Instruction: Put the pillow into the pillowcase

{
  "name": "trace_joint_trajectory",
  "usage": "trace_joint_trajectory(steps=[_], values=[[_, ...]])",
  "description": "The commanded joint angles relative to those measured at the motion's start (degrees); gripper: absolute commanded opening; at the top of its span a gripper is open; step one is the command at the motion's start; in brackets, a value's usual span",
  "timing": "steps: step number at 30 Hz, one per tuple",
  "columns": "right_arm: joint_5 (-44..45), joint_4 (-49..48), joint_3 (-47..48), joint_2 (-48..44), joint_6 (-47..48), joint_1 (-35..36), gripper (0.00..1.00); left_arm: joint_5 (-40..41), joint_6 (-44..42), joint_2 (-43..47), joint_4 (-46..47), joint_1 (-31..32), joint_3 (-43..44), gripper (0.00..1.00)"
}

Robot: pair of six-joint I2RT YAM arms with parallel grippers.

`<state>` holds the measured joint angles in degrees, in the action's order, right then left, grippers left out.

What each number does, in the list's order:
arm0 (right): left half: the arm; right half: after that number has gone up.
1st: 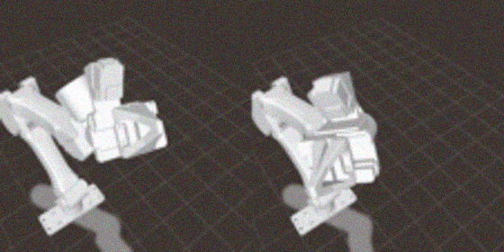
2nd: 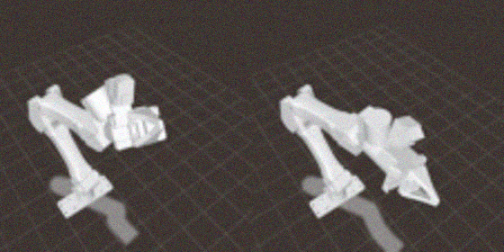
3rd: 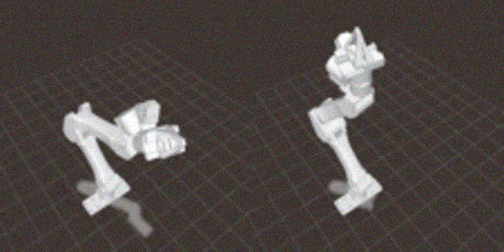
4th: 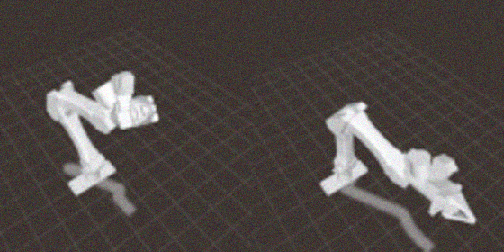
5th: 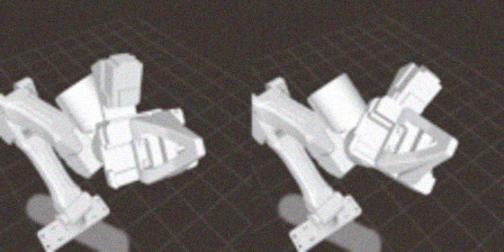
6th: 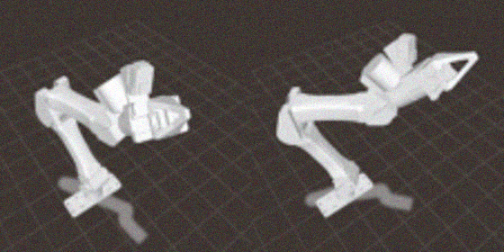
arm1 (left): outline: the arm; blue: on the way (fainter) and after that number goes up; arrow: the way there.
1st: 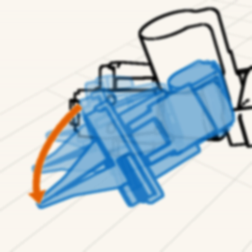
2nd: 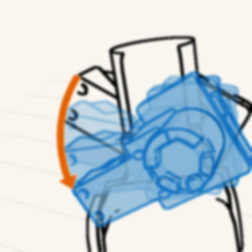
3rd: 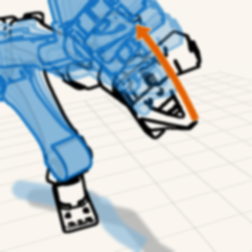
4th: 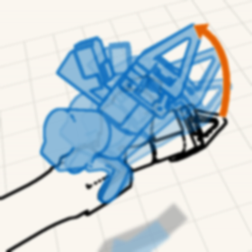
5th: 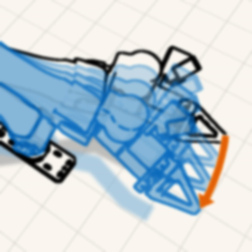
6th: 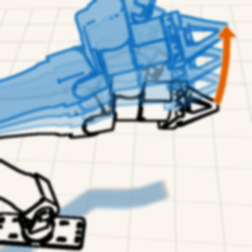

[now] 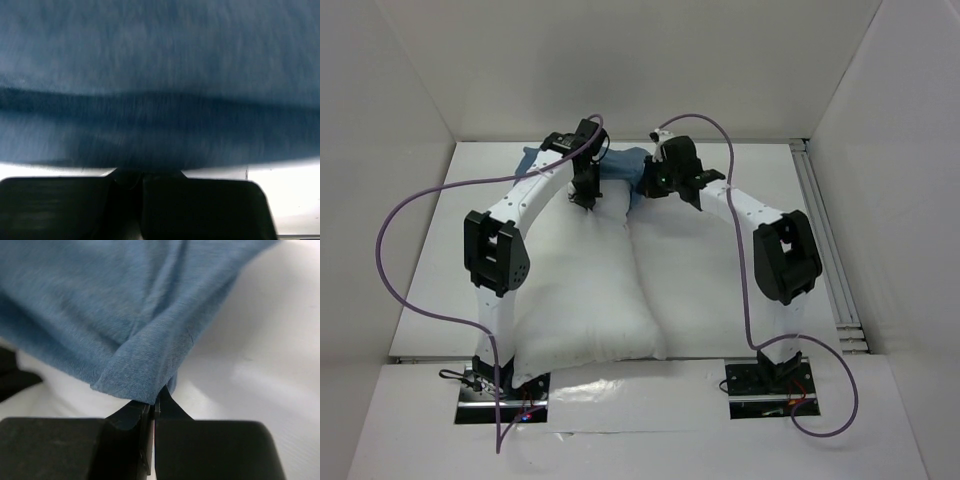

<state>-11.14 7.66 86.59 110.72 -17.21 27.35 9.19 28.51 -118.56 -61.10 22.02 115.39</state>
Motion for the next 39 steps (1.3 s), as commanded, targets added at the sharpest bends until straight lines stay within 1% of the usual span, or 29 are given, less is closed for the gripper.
trace_joint_trajectory(steps=[1, 2, 5, 6, 7, 8, 9, 10, 11, 12, 13, 14, 15, 16, 17, 19, 20, 21, 23, 26, 27, 29, 30, 35, 37, 39], values=[[-14.7, 5.0, -0.1, -8.5, 5.1, -0.6, 0.0, 4.5, 1.1, -2.5, 3.7, -1.9, 0.9, 0.0], [-18.9, 5.0, -0.1, -9.6, 6.8, -1.2, 0.0, 5.1, 1.1, -2.5, 3.7, -1.9, 0.9, 0.0], [-23.0, 7.6, -0.6, -13.0, 9.5, -1.9, 0.0, 5.7, 1.1, -2.5, 3.7, -2.4, 1.6, 0.0], [-21.6, 11.3, -0.6, -13.5, 10.1, -2.4, 0.0, 5.7, 1.1, -2.5, 3.7, -2.4, 1.6, 0.0], [-19.6, 12.5, -1.8, -14.1, 10.1, -2.4, 0.0, 5.1, 1.1, -2.5, 3.7, -3.0, 1.6, 0.0], [-15.7, 13.0, -5.0, -15.9, 9.5, -2.4, 0.0, 5.1, 1.1, -2.5, 4.2, -3.0, 2.1, 0.0], [-13.5, 13.0, -7.2, -16.8, 7.5, -2.4, 0.01, 4.4, 1.1, -2.5, 4.2, -3.0, 2.1, 0.0], [-11.6, 13.0, -9.4, -17.6, 6.3, -2.4, 0.15, 4.4, 1.1, -2.5, 4.2, -3.0, 2.1, 0.0], [-10.1, 13.0, -11.7, -18.2, 5.2, -3.0, 0.18, 3.7, 1.1, -3.0, 4.2, -3.0, 2.6, 0.0], [-5.6, 13.6, -15.4, -18.8, 2.1, -3.0, 0.21, 3.2, 1.1, -3.0, 4.2, -3.0, 2.6, 0.0], [-2.8, 14.1, -16.6, -18.8, 0.6, -3.5, 0.22, 3.2, 1.1, -3.0, 4.2, -3.0, 2.6, 0.0], [-0.2, 14.8, -17.3, -18.8, -0.7, -3.5, 0.08, 2.4, 1.1, -3.0, 4.2, -3.0, 3.2, 0.0], [3.5, 15.4, -17.9, -18.8, -2.2, -3.5, 0.05, 1.7, 0.5, -3.0, 4.8, -3.0, 3.2, 0.0], [3.5, 15.4, -17.9, -18.8, -4.0, -3.5, 0.03, 1.7, 0.5, -2.5, 4.9, -3.0, 3.2, 0.0], [3.5, 15.4, -17.9, -19.6, -4.6, -3.5, 0.03, 1.0, 0.5, -2.5, 4.9, -3.0, 3.2, 0.0], [4.9, 13.1, -17.2, -20.7, -5.8, -0.6, 0.08, 1.0, 0.5, -1.9, 4.9, -3.0, 3.2, 0.0], [7.3, 12.0, -16.5, -21.3, -5.8, 0.8, 0.09, 1.0, 0.5, -1.3, 5.4, -3.0, 2.6, 0.0], [8.5, 9.8, -16.5, -21.9, -6.4, 3.4, 0.15, 1.0, 0.5, -1.3, 5.4, -3.0, 2.1, 0.0], [10.9, 8.2, -14.8, -21.3, -6.4, 5.5, 0.27, 1.0, 0.0, -0.8, 5.4, -3.0, 2.1, 0.0], [16.0, 5.4, -10.5, -17.0, -7.0, 8.3, 0.45, 1.0, 0.0, -0.3, 5.4, -3.0, 2.1, 0.0], [17.9, 3.4, -8.4, -14.2, -7.0, 9.1, 0.45, 1.0, 0.0, -0.3, 5.9, -3.0, 1.6, 0.0], [20.9, 2.8, -5.5, -10.9, -7.0, 9.1, 0.45, 1.0, 0.0, -0.3, 5.9, -3.0, 1.6, 0.0], [22.3, 2.8, -2.0, -7.4, -7.0, 9.7, 0.44, 1.0, 0.0, 0.3, 5.9, -3.0, 1.6, 0.0], [28.0, 8.9, 11.2, 4.2, -3.5, 9.7, 0.42, 0.5, -0.6, 0.3, 5.9, -3.0, 1.1, 0.0], [28.0, 8.9, 14.4, 7.3, -2.3, 9.7, 0.46, 0.5, -0.6, 0.3, 5.9, -3.0, 1.1, 0.0], [27.5, 8.1, 15.4, 8.5, -1.6, 10.4, 0.5, 0.5, -0.6, 0.3, 5.9, -3.0, 1.1, 0.0]])
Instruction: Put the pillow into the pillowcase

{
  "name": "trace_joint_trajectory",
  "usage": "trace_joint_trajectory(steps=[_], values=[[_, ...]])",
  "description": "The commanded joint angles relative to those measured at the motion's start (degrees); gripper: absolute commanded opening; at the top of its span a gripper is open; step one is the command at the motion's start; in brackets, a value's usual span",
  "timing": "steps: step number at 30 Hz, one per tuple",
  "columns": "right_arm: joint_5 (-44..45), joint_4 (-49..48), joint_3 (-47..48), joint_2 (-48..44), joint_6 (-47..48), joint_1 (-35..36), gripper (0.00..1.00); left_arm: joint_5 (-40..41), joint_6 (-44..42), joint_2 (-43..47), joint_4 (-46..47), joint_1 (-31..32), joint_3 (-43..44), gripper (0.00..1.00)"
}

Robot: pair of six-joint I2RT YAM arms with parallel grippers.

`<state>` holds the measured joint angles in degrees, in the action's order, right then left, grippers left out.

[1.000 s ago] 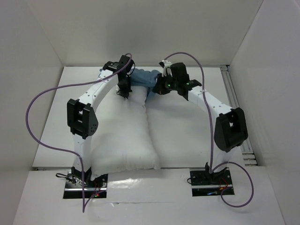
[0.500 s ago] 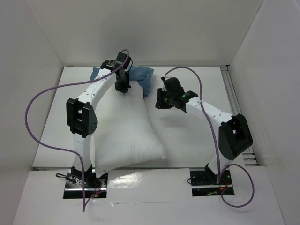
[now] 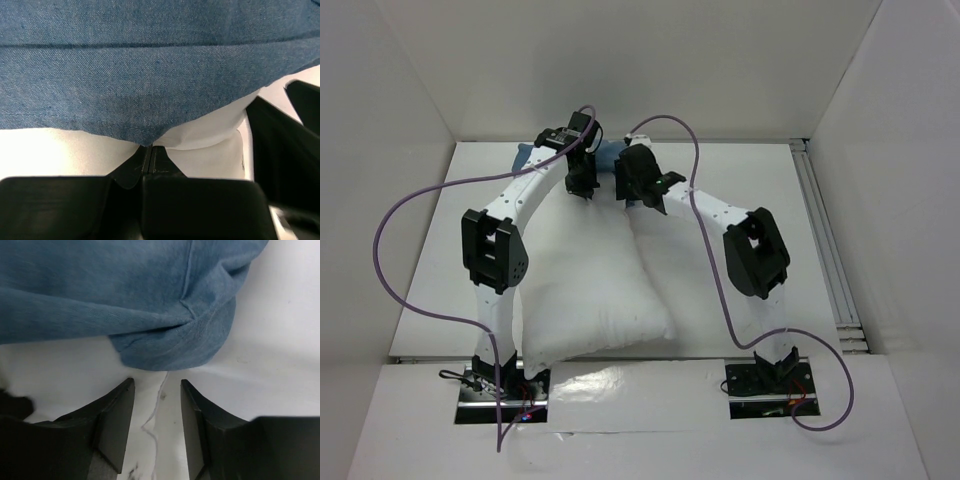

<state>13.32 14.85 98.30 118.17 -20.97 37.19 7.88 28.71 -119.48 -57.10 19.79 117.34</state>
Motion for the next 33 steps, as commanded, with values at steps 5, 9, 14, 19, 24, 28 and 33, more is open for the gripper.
trace_joint_trajectory(steps=[5, 9, 14, 19, 24, 28, 33], values=[[5.0, -2.6, 5.0, 2.9, 2.2, 0.5, 0.54, 1.8, -0.8, 1.2, 1.9, -0.8, -0.9, 0.0], [10.0, -2.6, 7.6, 5.2, 1.6, 0.5, 0.48, 1.3, -1.3, 1.2, 1.9, -0.8, -0.9, 0.0], [10.6, -3.2, 11.8, 9.2, 2.3, 0.5, 0.48, 1.3, -1.3, 1.7, 1.9, -0.8, -1.4, 0.0], [11.5, -3.9, 11.4, 8.9, 2.8, 1.0, 0.13, 1.3, -1.3, 1.7, 1.9, -0.8, -1.4, 0.0], [13.1, -7.0, 1.0, 0.0, 3.9, 1.0, 0.0, 1.3, -1.3, 1.7, 2.4, -0.8, -1.4, 0.0], [7.3, -9.1, -8.1, -8.7, 5.4, 1.0, 0.0, 0.7, -1.3, 1.2, 2.4, -0.8, -0.8, 0.0], [-5.9, -8.6, -17.2, -18.9, 8.1, 1.0, 0.0, 0.7, -0.8, 0.0, 2.4, -0.8, 0.3, 0.0]])
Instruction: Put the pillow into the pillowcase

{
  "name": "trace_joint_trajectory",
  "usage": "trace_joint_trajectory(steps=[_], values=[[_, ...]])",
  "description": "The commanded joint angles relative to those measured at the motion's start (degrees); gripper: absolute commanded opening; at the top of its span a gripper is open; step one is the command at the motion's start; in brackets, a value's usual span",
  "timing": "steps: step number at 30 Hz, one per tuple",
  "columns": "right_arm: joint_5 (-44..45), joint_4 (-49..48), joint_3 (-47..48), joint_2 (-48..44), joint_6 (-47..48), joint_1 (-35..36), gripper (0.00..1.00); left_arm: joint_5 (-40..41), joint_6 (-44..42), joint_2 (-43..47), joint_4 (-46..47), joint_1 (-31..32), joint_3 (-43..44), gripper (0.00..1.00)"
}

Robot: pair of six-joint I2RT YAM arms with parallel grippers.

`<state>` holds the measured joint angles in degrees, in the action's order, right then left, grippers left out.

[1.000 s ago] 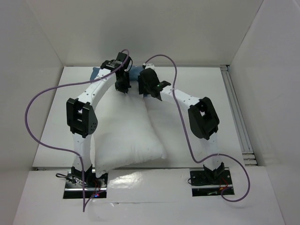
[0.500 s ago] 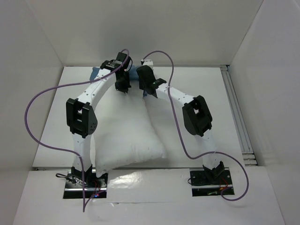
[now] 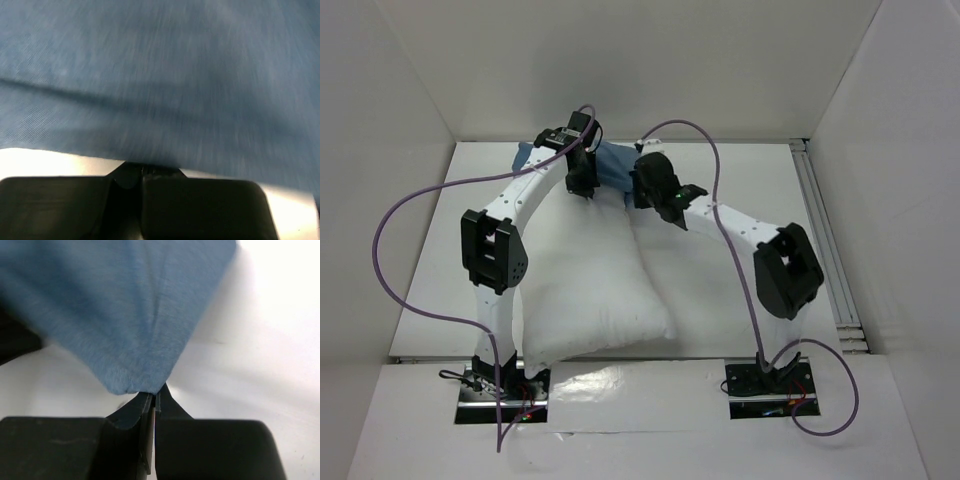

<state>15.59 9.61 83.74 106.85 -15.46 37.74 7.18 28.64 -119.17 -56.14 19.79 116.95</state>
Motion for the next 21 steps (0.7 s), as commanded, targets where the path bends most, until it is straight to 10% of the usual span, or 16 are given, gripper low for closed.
trace_joint_trajectory(steps=[1, 6, 15, 19, 21], values=[[-14.1, -2.2, -3.2, -8.8, 4.1, 0.5, 0.0, 1.4, -0.7, -0.3, 1.5, -0.8, 0.7, 0.0], [-26.2, 1.3, -6.3, -12.2, 7.6, 1.7, 0.0, 0.9, 0.4, -0.3, 1.5, -0.8, 1.3, 0.0], [-20.9, 6.1, -12.9, -12.7, 4.4, 1.7, 0.02, -3.0, 0.4, 9.5, -2.2, -0.8, -2.6, 0.0], [-19.7, 10.7, -10.5, -14.1, 3.3, 1.2, 0.66, -5.3, -0.7, 15.4, -4.4, -0.3, -4.6, 0.08], [-19.7, 13.3, -9.7, -15.1, 2.6, 0.7, 0.8, -5.3, -0.7, 17.4, -5.6, -0.3, -5.1, 0.11]])
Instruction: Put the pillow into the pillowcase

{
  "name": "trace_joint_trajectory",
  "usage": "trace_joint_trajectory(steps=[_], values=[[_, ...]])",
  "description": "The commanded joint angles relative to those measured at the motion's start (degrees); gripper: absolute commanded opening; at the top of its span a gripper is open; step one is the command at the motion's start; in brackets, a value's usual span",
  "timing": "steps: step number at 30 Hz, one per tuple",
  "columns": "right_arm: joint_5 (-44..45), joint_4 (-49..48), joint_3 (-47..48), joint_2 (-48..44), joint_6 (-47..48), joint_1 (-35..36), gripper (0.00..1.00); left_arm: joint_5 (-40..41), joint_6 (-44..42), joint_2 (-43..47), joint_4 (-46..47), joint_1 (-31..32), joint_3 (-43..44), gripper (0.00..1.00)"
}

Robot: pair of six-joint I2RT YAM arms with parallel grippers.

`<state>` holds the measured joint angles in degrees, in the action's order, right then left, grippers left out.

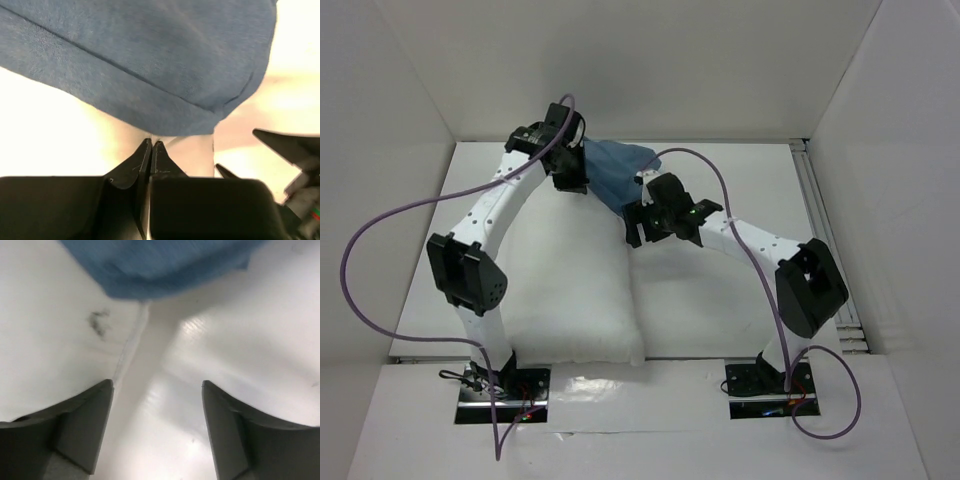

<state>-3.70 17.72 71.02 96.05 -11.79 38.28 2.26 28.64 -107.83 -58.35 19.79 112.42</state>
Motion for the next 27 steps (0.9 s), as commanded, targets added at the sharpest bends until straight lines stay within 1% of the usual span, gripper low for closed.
trace_joint_trajectory(steps=[1, 2, 4, 5, 7, 10, 12, 14, 15, 17, 18, 19, 21, 23, 26, 27], values=[[-0.4, 6.1, 3.9, -4.8, -1.1, 0.1, 0.89, -0.4, -1.2, 6.9, -3.4, -0.3, -0.6, 0.12], [-0.4, 7.0, 4.6, -6.0, -1.1, 0.1, 0.92, -0.4, -1.2, 8.2, -4.0, -0.3, 0.0, 0.12], [-1.1, 9.5, 5.4, -6.8, -1.7, 0.1, 0.93, 1.0, -1.2, 8.7, -4.0, -0.3, 0.7, 0.13], [-1.8, 10.3, 6.2, -7.6, -2.4, 0.1, 0.96, 1.9, -1.2, 9.2, -4.0, -0.3, 0.7, 0.15], [-4.8, 11.5, 6.2, -8.4, -3.0, 0.1, 0.98, 3.3, -1.2, 9.2, -2.7, -0.8, 1.2, 0.16], [-9.2, 11.6, 6.2, -10.0, -4.5, 0.1, 0.99, 4.5, -1.5, 6.2, -0.9, -2.1, 1.2, 0.17], [-10.4, 11.0, 5.7, -11.8, -5.2, 0.1, 0.99, 5.1, -2.4, 4.4, -0.4, -2.1, 1.7, 0.17], [-10.4, 11.6, 5.2, -12.4, -5.9, 0.1, 0.99, 3.5, -4.1, 2.0, -0.4, -2.1, 2.5, 0.19], [-9.8, 11.6, 5.2, -13.0, -6.5, 0.1, 0.99, 2.8, -4.7, 1.4, -0.4, -2.1, 3.1, 0.34], [-8.7, 12.2, 5.2, -13.7, -7.1, 0.1, 0.99, 1.6, -5.9, 0.1, -1.8, -2.1, 4.1, 0.54], [-8.7, 12.2, 5.2, -13.7, -7.1, 0.1, 0.99, 1.0, -5.9, -0.5, -2.4, -2.1, 4.1, 0.62], [-8.0, 12.9, 5.8, -13.7, -7.1, 0.1, 0.99, 1.0, -6.5, -0.5, -2.9, -2.1, 4.1, 0.73], [-7.5, 13.7, 6.6, -13.2, -7.1, 0.1, 0.99, 1.0, -6.5, 0.2, -2.9, -1.6, 2.3, 0.79], [-7.5, 14.9, 7.3, -12.6, -7.1, 0.1, 0.99, 1.0, -6.5, 1.8, -2.4, -1.6, 1.7, 0.8], [-10.5, 14.9, 7.8, -11.2, -7.1, 0.1, 0.99, 3.8, -5.3, 4.6, -0.6, -1.6, 0.2, 0.69], [-11.2, 14.9, 7.8, -11.2, -7.1, 0.1, 0.99, 3.8, -5.3, 5.3, 0.0, -1.6, -0.5, 0.63]])
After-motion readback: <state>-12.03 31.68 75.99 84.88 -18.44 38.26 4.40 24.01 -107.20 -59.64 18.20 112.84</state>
